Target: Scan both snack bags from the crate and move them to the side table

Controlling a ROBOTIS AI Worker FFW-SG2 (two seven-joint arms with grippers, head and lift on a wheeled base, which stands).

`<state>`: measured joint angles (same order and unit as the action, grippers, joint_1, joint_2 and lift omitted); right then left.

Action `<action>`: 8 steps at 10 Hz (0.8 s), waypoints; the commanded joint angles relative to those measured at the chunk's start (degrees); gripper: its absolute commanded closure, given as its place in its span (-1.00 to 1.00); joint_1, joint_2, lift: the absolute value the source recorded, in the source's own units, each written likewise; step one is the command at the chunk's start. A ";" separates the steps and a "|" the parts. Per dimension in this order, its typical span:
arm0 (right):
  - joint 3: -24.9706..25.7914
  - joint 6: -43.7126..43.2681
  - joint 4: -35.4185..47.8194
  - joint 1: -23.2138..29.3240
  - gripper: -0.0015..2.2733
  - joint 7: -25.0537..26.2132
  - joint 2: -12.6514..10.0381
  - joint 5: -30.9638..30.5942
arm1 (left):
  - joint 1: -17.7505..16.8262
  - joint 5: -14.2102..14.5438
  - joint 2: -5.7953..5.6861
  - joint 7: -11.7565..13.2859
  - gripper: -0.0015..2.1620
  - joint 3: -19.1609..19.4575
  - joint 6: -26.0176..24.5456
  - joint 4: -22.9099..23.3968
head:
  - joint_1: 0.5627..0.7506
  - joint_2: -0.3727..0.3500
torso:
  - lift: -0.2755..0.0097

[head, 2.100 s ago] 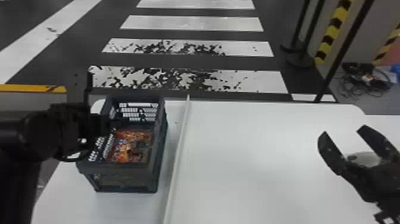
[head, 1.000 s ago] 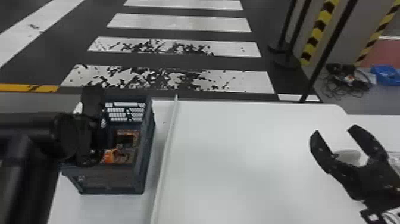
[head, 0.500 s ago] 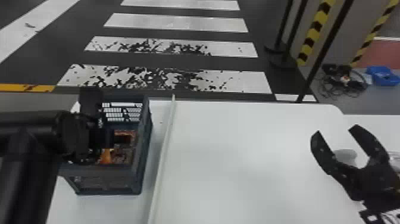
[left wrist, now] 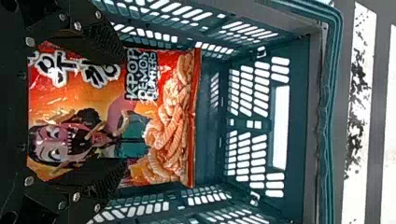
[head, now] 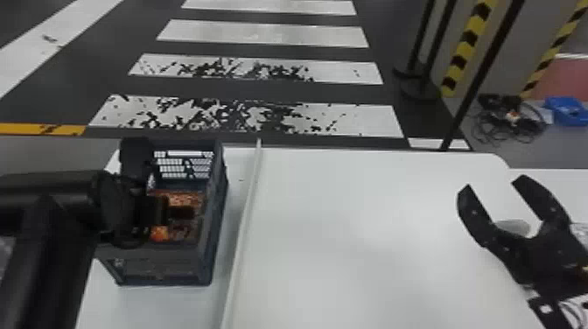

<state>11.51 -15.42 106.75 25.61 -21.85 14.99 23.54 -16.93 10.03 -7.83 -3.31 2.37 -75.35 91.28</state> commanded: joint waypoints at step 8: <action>0.10 -7.47 -2.95 1.19 -0.93 -1.53 0.22 2.66 | 2.52 -3.52 0.98 3.57 0.31 2.02 13.17 -7.08 | 0.41 -0.08 | 0.26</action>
<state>11.66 -22.71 103.82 26.80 -23.37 15.21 26.08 -15.31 6.46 -6.91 0.59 3.82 -62.60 82.73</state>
